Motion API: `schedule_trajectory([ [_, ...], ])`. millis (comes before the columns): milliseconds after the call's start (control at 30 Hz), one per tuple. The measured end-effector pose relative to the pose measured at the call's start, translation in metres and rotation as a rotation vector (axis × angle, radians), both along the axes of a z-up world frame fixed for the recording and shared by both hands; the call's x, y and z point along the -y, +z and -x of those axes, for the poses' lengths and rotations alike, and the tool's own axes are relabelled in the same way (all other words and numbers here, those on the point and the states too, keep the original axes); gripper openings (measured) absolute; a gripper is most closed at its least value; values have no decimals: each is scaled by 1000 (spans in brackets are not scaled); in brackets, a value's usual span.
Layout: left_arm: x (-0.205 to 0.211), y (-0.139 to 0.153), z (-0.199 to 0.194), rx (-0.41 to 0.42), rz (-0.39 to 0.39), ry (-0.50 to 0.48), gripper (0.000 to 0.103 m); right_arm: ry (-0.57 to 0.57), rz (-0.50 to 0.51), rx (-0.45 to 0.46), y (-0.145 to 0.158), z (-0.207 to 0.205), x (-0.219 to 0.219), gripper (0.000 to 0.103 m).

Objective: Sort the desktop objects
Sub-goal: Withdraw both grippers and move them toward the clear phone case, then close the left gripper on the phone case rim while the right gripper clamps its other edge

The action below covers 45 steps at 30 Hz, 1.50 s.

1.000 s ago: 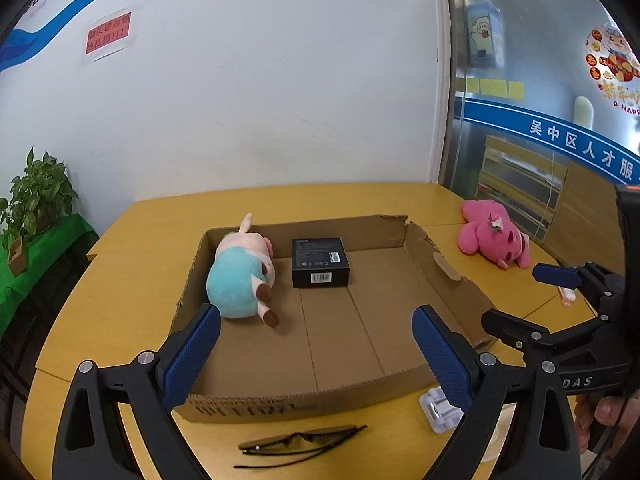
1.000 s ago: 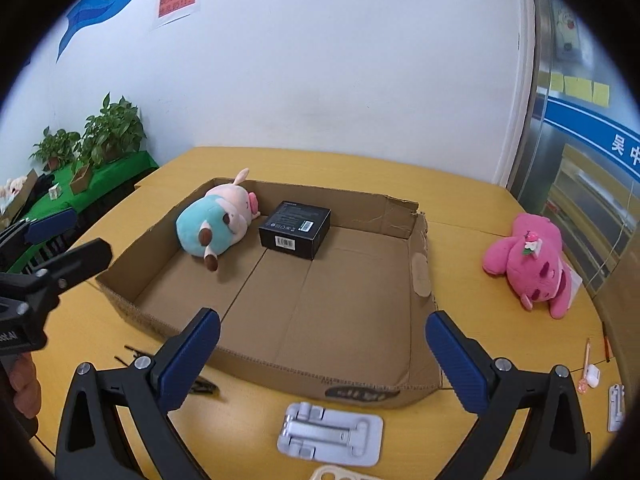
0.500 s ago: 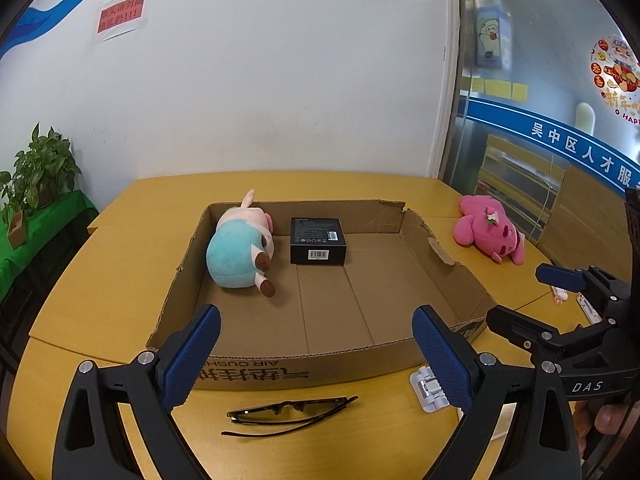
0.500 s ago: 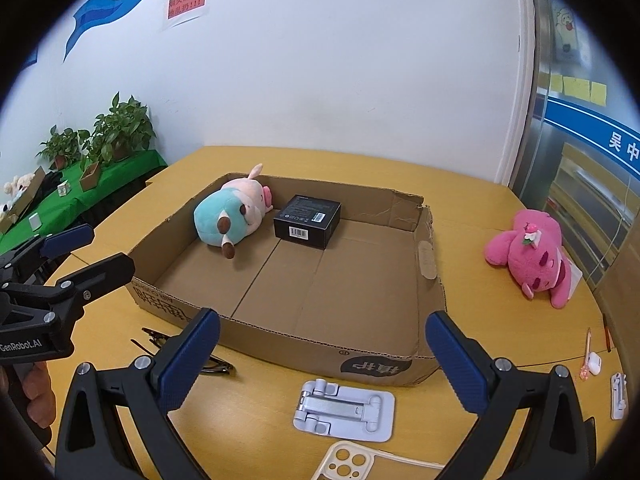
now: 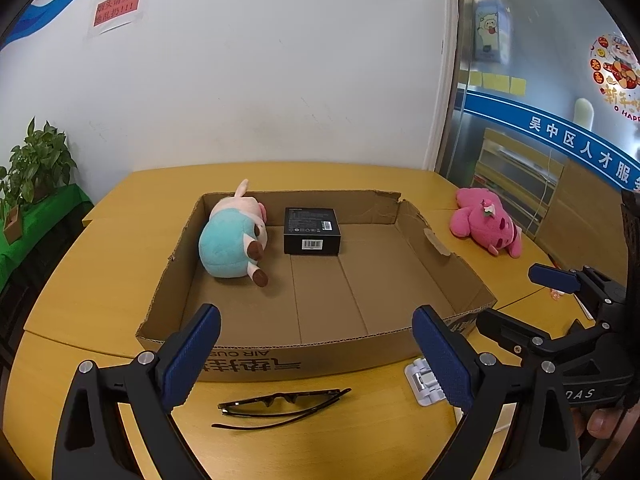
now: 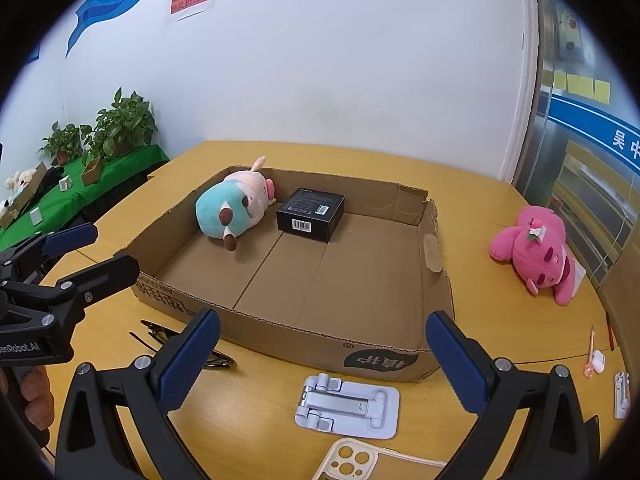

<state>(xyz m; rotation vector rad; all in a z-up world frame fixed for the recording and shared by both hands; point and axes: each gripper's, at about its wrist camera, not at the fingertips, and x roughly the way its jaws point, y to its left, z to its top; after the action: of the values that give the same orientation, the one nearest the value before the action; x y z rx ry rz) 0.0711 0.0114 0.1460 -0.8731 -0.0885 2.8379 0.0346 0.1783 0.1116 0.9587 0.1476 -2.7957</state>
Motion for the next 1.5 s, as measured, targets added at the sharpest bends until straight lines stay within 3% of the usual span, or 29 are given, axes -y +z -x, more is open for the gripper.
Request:
schedule_trajectory([
  [267, -17, -22, -1, 79, -50, -85, 98, -32, 33, 33, -22, -28, -48, 102],
  [567, -95, -91, -4, 311, -101, -329, 98, -224, 82, 307, -123, -74, -147, 102],
  [700, -128, -123, -1, 426, -136, -396, 97, -256, 93, 316, -137, -81, -157, 100],
  [800, -148, -145, 1, 481, -98, -393, 96, -236, 97, 298, -139, -82, -155, 93],
  [833, -154, -152, 3, 499, -87, -388, 87, -227, 87, 299, -140, -81, -152, 86],
  [1000, -167, -157, 3, 485, -80, -400, 69, -214, 88, 350, -153, -73, -149, 55],
  [1067, -172, -158, 2, 475, -53, -400, 63, -211, 78, 342, -153, -75, -145, 54],
  [1100, -173, -158, 1, 473, -36, -401, 45, -202, 79, 339, -153, -76, -143, 50],
  [1133, -174, -160, 1, 480, -25, -408, 17, -189, 84, 338, -153, -76, -141, 47],
  [1267, -160, -163, 1, 482, 21, -365, 10, -142, 86, 344, -152, -74, -127, 46],
  [1333, -144, -162, -3, 492, 20, -349, 9, -112, 106, 344, -151, -75, -123, 34],
  [1500, -106, -162, -16, 506, 14, -296, 5, -116, 113, 321, -144, -77, -121, 32],
])
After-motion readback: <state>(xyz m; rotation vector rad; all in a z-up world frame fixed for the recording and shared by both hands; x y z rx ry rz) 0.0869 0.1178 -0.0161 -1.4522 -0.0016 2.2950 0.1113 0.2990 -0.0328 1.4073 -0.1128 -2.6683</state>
